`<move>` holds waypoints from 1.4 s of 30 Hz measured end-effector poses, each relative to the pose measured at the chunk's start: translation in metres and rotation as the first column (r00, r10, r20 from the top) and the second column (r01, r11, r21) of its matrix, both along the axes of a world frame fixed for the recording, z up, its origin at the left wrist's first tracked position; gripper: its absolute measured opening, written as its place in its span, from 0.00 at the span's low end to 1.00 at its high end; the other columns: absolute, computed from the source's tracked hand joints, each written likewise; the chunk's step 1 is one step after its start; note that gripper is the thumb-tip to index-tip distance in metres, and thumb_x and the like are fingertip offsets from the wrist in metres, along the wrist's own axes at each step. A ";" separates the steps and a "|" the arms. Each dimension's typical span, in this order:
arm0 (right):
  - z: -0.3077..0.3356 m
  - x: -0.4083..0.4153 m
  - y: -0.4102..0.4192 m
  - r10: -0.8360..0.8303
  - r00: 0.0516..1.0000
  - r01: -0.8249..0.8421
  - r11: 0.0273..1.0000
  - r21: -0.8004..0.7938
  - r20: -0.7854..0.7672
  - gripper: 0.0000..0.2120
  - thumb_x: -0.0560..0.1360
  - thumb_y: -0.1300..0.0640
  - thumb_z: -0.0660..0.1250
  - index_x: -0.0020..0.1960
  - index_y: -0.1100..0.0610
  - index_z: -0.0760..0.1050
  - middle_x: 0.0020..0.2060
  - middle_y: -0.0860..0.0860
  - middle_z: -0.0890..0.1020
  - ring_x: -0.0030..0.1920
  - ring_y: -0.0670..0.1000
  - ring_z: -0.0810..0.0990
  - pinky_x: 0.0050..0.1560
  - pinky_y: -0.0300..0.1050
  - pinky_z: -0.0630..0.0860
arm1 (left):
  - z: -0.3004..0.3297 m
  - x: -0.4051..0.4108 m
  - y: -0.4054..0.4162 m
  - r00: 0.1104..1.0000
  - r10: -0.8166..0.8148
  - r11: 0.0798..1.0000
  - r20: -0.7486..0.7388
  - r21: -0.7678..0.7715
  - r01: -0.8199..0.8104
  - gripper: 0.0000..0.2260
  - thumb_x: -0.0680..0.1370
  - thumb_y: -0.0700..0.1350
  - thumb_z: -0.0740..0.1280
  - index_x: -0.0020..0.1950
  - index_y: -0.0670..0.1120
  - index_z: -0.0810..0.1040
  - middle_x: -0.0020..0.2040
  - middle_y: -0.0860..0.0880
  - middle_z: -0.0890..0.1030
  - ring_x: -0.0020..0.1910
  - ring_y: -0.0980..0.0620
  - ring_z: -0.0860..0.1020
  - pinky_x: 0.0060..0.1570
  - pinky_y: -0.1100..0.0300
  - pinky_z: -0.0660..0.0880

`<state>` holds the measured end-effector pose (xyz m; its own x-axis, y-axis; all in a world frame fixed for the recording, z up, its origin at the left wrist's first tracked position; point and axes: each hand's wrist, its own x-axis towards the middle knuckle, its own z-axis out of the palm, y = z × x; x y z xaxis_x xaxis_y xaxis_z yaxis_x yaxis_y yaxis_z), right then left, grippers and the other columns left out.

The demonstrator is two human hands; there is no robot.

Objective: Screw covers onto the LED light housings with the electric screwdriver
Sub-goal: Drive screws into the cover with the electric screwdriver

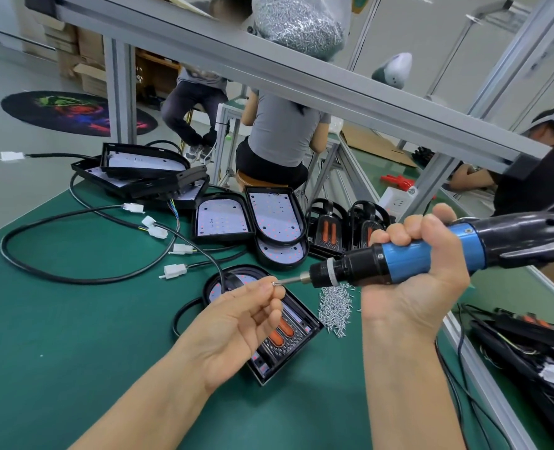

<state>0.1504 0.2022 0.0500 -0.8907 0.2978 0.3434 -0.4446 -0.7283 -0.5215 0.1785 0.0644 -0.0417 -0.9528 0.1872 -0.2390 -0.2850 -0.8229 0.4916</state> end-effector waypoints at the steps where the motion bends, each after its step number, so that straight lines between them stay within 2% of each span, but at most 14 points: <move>1: -0.001 0.000 0.000 -0.001 1.000 0.001 1.000 0.001 0.000 0.10 0.66 0.63 0.63 0.46 0.52 0.71 0.27 0.45 0.71 0.27 0.43 0.70 0.33 0.37 0.72 | 0.000 0.000 0.001 1.000 0.004 1.000 0.001 0.004 -0.004 0.08 0.68 0.37 0.67 0.46 0.37 0.78 0.35 0.44 0.81 0.29 0.54 0.78 0.28 0.65 0.78; 8: -0.005 -0.001 -0.002 -0.049 0.998 0.050 0.998 0.025 -0.031 0.11 0.67 0.64 0.62 0.47 0.53 0.71 0.28 0.46 0.71 0.27 0.44 0.70 0.33 0.38 0.71 | -0.005 -0.001 0.007 0.990 0.124 0.982 -0.066 -0.135 -0.132 0.09 0.68 0.37 0.68 0.47 0.37 0.78 0.35 0.44 0.81 0.29 0.55 0.77 0.30 0.64 0.78; 13: -0.009 -0.005 -0.003 -0.068 0.997 0.068 0.998 -0.009 -0.024 0.10 0.67 0.63 0.62 0.47 0.53 0.71 0.28 0.46 0.71 0.28 0.44 0.70 0.34 0.38 0.71 | -0.009 -0.003 0.012 0.957 0.254 0.932 -0.143 -0.229 -0.281 0.05 0.69 0.36 0.68 0.44 0.37 0.80 0.35 0.44 0.82 0.29 0.55 0.78 0.31 0.64 0.78; 18: -0.016 -0.009 -0.003 -0.084 0.996 0.084 0.996 -0.009 0.002 0.11 0.67 0.63 0.62 0.47 0.53 0.71 0.28 0.46 0.72 0.28 0.44 0.70 0.34 0.38 0.72 | -0.013 -0.004 0.009 0.950 0.234 0.872 -0.208 -0.388 -0.300 0.04 0.74 0.34 0.67 0.46 0.38 0.82 0.38 0.42 0.83 0.31 0.54 0.77 0.32 0.64 0.77; 21: -0.019 -0.013 -0.002 -0.085 0.996 0.086 0.996 -0.033 0.014 0.10 0.67 0.63 0.62 0.47 0.53 0.71 0.28 0.46 0.72 0.28 0.44 0.71 0.35 0.38 0.73 | -0.010 -0.006 0.006 0.950 0.176 0.797 -0.257 -0.530 -0.291 0.07 0.73 0.35 0.70 0.48 0.44 0.83 0.43 0.43 0.84 0.32 0.56 0.77 0.31 0.65 0.76; 24: -0.020 -0.017 0.000 -0.092 0.996 0.092 0.995 -0.041 0.018 0.11 0.67 0.63 0.62 0.47 0.52 0.71 0.28 0.45 0.72 0.28 0.45 0.72 0.36 0.38 0.73 | -0.012 -0.015 -0.008 0.924 0.195 0.605 -0.330 -0.701 -0.378 0.15 0.71 0.37 0.73 0.55 0.51 0.80 0.46 0.53 0.83 0.34 0.61 0.76 0.36 0.70 0.73; 26: -0.020 -0.021 0.001 -0.101 0.995 0.102 0.994 -0.032 0.020 0.11 0.67 0.64 0.63 0.47 0.52 0.71 0.29 0.45 0.72 0.29 0.45 0.72 0.37 0.38 0.73 | -0.013 -0.030 -0.023 0.878 0.230 0.367 -0.420 -0.798 -0.478 0.16 0.73 0.39 0.72 0.58 0.52 0.77 0.48 0.55 0.81 0.39 0.61 0.76 0.41 0.73 0.70; 28: -0.021 -0.024 0.001 -0.116 0.993 0.116 0.993 -0.019 0.016 0.12 0.67 0.64 0.63 0.47 0.52 0.71 0.28 0.46 0.72 0.29 0.45 0.71 0.38 0.38 0.73 | -0.015 -0.050 -0.039 0.867 0.173 0.135 -0.467 -0.861 -0.490 0.15 0.75 0.40 0.68 0.62 0.49 0.75 0.55 0.54 0.79 0.51 0.57 0.75 0.50 0.68 0.69; 31: -0.023 -0.031 0.000 -0.129 0.992 0.129 0.992 0.009 0.009 0.12 0.67 0.65 0.63 0.47 0.52 0.71 0.28 0.46 0.72 0.29 0.45 0.72 0.38 0.38 0.73 | -0.020 -0.079 -0.057 0.956 -0.039 -0.135 -0.292 -0.946 -0.294 0.17 0.78 0.45 0.64 0.68 0.46 0.70 0.60 0.48 0.77 0.59 0.49 0.74 0.59 0.56 0.70; 33: -0.027 -0.036 -0.002 -0.149 0.989 0.149 0.988 0.040 0.010 0.12 0.67 0.65 0.63 0.47 0.52 0.71 0.27 0.46 0.72 0.28 0.45 0.72 0.38 0.38 0.73 | -0.025 -0.092 -0.065 0.986 -0.137 -0.344 -0.096 -0.929 -0.138 0.18 0.79 0.50 0.62 0.67 0.46 0.69 0.58 0.48 0.79 0.58 0.47 0.75 0.57 0.55 0.71; 35: -0.032 -0.040 -0.004 -0.171 0.985 0.170 0.983 0.074 0.011 0.13 0.67 0.65 0.63 0.48 0.53 0.71 0.27 0.46 0.73 0.28 0.46 0.72 0.38 0.39 0.74 | -0.028 -0.099 -0.069 0.986 -0.166 -0.536 0.020 -0.841 -0.073 0.16 0.78 0.54 0.59 0.61 0.48 0.73 0.54 0.50 0.80 0.55 0.48 0.76 0.55 0.55 0.66; 37: -0.037 -0.045 -0.006 -0.185 0.983 0.182 0.977 0.109 0.017 0.13 0.67 0.66 0.63 0.48 0.53 0.71 0.27 0.46 0.73 0.28 0.46 0.72 0.38 0.40 0.74 | -0.029 -0.104 -0.069 0.980 -0.178 -0.609 0.093 -0.793 -0.036 0.16 0.77 0.57 0.57 0.54 0.49 0.76 0.48 0.53 0.81 0.51 0.50 0.76 0.54 0.51 0.58; 39: -0.042 -0.050 -0.009 -0.201 0.979 0.195 0.971 0.136 0.029 0.13 0.66 0.66 0.63 0.48 0.53 0.71 0.27 0.47 0.73 0.28 0.47 0.73 0.38 0.40 0.74 | -0.030 -0.107 -0.066 0.970 -0.188 -0.598 0.154 -0.802 0.011 0.18 0.75 0.61 0.57 0.46 0.49 0.78 0.42 0.54 0.81 0.47 0.51 0.76 0.59 0.49 0.57; 42: -0.050 -0.057 -0.014 -0.218 0.975 0.209 0.963 0.168 0.035 0.13 0.67 0.66 0.64 0.49 0.55 0.72 0.27 0.48 0.73 0.28 0.48 0.73 0.38 0.42 0.74 | -0.033 -0.110 -0.063 0.970 -0.167 -0.578 0.175 -0.815 0.048 0.18 0.70 0.62 0.61 0.33 0.49 0.69 0.31 0.54 0.74 0.36 0.52 0.73 0.59 0.48 0.59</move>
